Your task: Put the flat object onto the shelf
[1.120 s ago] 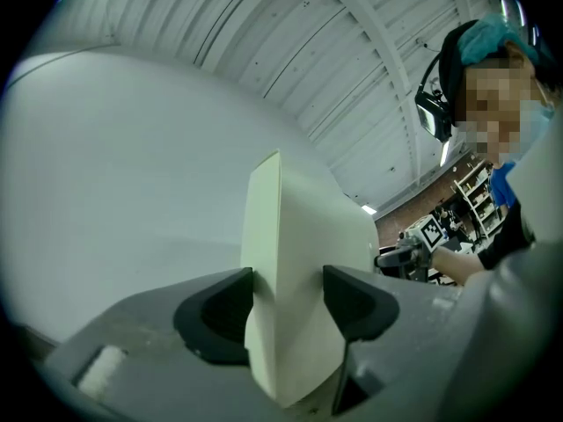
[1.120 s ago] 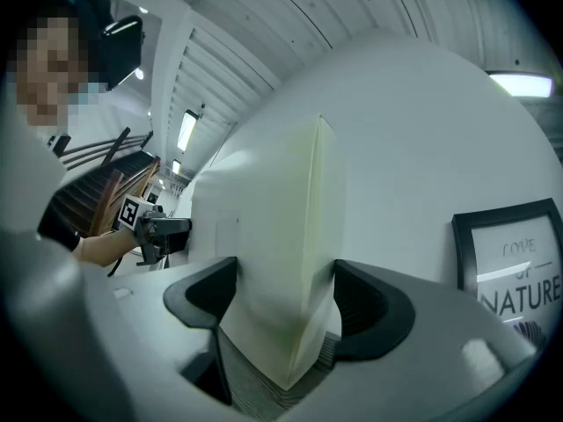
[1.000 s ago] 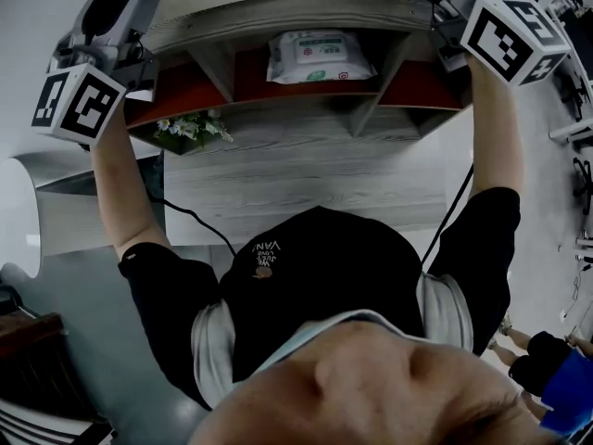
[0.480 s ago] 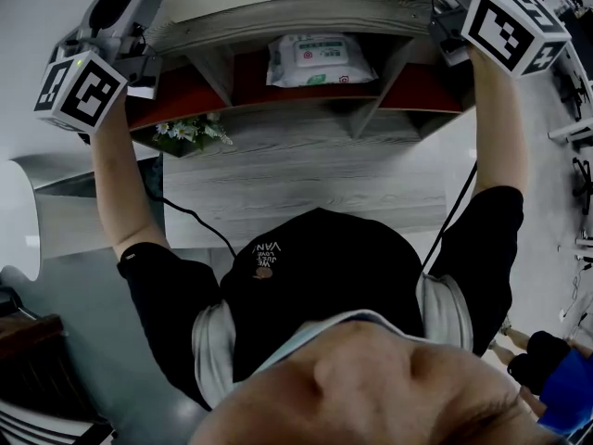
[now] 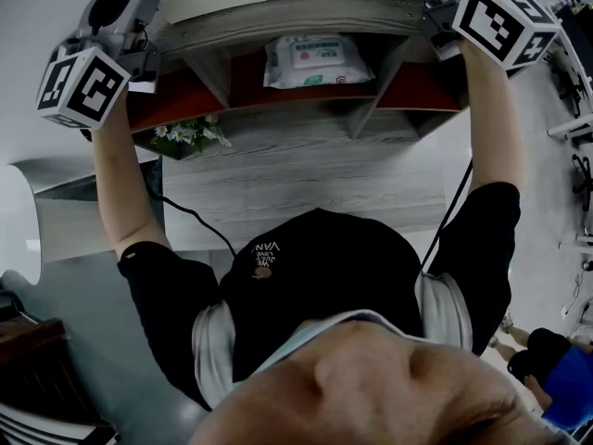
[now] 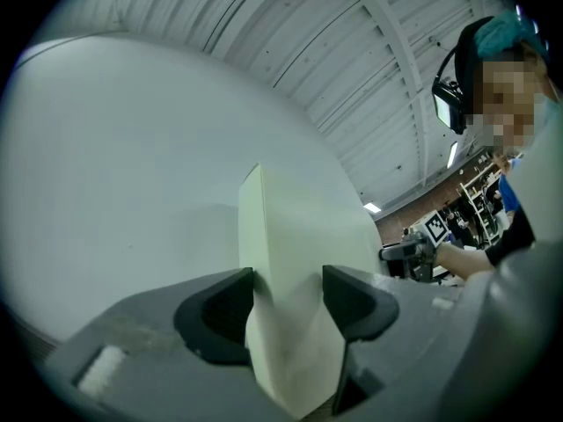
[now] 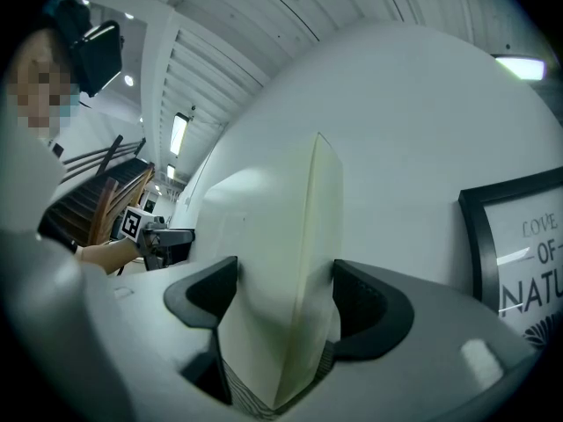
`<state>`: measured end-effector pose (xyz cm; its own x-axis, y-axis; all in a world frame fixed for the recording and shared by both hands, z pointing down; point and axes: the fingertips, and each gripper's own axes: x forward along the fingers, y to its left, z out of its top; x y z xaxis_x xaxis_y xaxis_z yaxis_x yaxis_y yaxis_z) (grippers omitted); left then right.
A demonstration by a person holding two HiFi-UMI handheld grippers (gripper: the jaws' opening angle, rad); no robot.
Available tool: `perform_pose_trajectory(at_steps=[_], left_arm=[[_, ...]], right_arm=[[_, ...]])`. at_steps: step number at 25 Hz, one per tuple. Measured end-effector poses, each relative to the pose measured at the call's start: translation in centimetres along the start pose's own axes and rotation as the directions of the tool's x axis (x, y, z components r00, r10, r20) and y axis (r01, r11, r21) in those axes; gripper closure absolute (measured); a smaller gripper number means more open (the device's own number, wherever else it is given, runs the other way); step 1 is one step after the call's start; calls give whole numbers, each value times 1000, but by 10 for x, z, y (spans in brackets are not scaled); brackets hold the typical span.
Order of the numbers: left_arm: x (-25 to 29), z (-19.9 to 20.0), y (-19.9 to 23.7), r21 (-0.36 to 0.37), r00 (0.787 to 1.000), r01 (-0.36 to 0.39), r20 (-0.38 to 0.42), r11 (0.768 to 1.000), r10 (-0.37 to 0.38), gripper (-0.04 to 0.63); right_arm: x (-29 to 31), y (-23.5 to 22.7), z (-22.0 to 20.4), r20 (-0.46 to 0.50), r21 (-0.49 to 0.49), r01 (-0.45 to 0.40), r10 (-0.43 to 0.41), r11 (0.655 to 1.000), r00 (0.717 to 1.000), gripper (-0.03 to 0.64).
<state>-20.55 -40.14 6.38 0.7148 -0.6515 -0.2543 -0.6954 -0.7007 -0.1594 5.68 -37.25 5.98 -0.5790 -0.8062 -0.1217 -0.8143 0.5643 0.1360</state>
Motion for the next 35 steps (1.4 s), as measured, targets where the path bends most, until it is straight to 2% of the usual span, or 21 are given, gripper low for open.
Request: perform_pose_trajectory(at_steps=[5, 12, 15, 18, 35], left_arm=[[-1, 3, -2, 13, 1000, -2, 14, 1000, 2, 341], [-3, 2, 0, 1, 1000, -16, 16, 1000, 16, 325], [-5, 3, 1, -6, 999, -26, 25, 1000, 26, 300], [-7, 4, 2, -13, 999, -34, 35, 999, 35, 265], [-17, 2, -4, -40, 999, -31, 38, 999, 33, 224]], right_arm=[[-2, 1, 3, 8, -31, 12, -12, 999, 1000, 277], [-4, 0, 0, 26, 3, -2, 2, 1000, 1000, 264], [-6, 0, 0, 34, 3, 1, -1, 1000, 999, 261], [-7, 2, 0, 43, 8, -5, 5, 1000, 999, 221], [-26, 5, 2, 84, 42, -12, 8, 999, 996, 212]])
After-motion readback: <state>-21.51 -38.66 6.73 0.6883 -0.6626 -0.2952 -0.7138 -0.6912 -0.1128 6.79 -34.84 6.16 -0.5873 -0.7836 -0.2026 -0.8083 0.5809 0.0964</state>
